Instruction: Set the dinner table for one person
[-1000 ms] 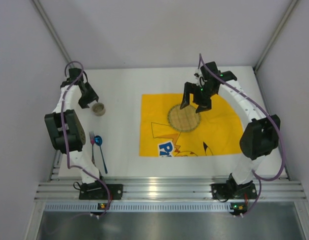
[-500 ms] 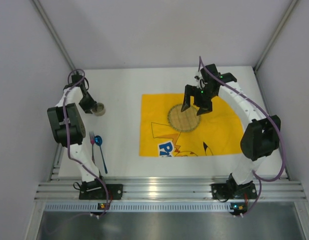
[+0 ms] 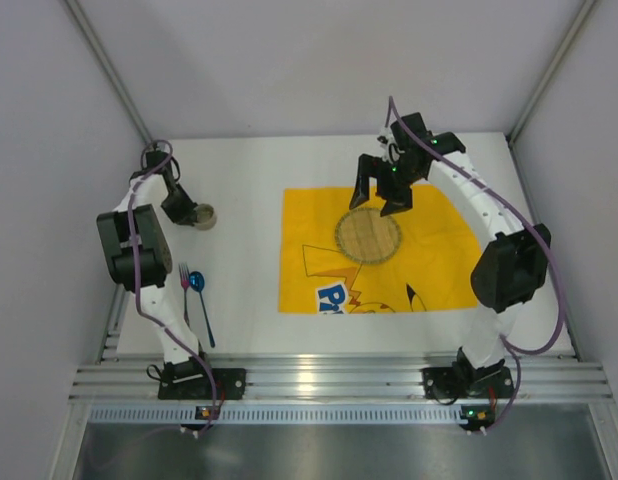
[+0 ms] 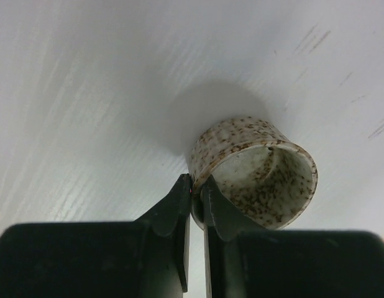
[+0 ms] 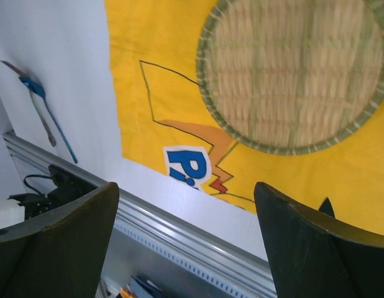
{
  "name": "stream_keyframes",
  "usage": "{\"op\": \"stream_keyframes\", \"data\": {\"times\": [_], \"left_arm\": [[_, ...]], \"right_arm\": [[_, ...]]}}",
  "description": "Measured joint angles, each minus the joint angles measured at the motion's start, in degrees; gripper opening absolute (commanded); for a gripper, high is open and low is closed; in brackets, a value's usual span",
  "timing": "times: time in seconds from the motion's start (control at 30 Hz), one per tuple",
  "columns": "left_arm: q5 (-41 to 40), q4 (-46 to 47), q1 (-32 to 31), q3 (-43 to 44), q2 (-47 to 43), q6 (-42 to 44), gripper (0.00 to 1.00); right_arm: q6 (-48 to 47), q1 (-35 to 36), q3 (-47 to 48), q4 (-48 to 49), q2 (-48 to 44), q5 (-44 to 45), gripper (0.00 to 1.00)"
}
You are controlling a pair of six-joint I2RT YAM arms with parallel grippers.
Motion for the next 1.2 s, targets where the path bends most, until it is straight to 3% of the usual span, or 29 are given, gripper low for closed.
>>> {"op": "stream_keyframes", "data": {"times": [0.13, 0.33, 0.5, 0.63, 1.2], "left_arm": [[0.7, -1.3, -2.5, 1.0, 0.0, 0.7, 0.0], [0.7, -2.8, -14.0, 4.3, -3.1, 1.4, 0.0], [1.1, -4.3, -27.5, 5.4, -8.7, 1.0, 0.0], [1.5, -5.6, -34.2, 6.4, -11.6, -0.2, 0.0], [-5.1, -12.9, -40.2, 8.8, -17.7, -2.3, 0.0]], "right_arm": [[0.8, 4.4, 13.5, 0.6, 7.0, -3.1, 0.9], [2.2, 12.0, 25.0, 1.8, 15.5, -7.8, 0.85], [2.2, 15.1, 25.3, 1.5, 19.1, -9.5, 0.82], [2.1, 15.6, 25.2, 1.5, 20.2, -9.9, 0.79], [2.0, 14.4, 15.7, 3.9, 17.5, -10.8, 0.73]]}}
